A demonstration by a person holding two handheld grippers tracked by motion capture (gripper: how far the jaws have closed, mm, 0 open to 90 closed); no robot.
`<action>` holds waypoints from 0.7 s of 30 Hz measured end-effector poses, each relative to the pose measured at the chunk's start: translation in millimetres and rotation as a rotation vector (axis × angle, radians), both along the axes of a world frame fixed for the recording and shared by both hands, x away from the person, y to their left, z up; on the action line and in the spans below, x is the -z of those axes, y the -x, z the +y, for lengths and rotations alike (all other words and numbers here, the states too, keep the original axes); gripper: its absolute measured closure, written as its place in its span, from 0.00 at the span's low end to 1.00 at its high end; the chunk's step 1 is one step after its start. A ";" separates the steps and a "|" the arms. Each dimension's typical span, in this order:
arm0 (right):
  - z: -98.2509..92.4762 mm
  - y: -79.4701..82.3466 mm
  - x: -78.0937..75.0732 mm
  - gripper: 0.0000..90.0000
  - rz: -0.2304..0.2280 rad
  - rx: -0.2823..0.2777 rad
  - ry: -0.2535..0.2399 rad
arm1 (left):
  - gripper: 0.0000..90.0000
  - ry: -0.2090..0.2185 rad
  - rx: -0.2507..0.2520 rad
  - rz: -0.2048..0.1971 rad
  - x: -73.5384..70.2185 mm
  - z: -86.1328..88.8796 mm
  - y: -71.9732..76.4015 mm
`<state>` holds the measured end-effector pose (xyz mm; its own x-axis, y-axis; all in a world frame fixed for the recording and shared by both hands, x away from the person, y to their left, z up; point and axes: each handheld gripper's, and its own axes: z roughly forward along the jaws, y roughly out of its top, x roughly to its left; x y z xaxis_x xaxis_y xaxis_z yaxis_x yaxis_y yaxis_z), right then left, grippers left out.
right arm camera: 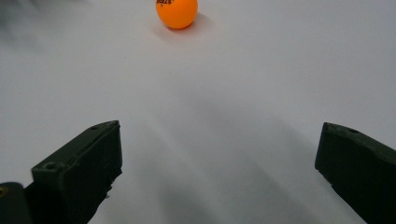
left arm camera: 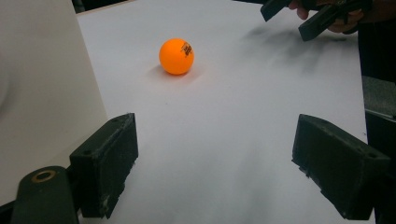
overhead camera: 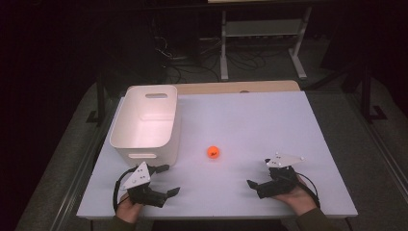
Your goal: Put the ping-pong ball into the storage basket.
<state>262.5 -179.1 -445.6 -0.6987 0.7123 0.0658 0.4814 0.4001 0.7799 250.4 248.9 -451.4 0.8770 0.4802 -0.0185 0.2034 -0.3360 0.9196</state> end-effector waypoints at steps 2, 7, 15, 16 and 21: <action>-0.1 0.0 0.0 0.00 0.005 0.002 -0.001 | 0.16 0.001 -0.001 0.000 0.0 0.0 0.1; -1.0 -0.6 -0.3 0.00 0.011 0.000 -0.005 | 0.16 0.000 -0.001 0.000 0.0 0.0 -0.1; 1.1 -0.7 -3.4 0.01 -0.001 0.006 0.006 | 0.16 0.002 -0.005 -0.009 0.0 0.3 1.1; 2.4 -1.6 -3.9 0.00 -0.001 0.006 0.008 | 0.16 0.001 -0.003 -0.008 0.0 0.4 0.8; 3.5 -3.5 -4.6 0.00 0.001 0.003 0.001 | 0.16 0.001 -0.004 -0.008 0.1 0.2 0.8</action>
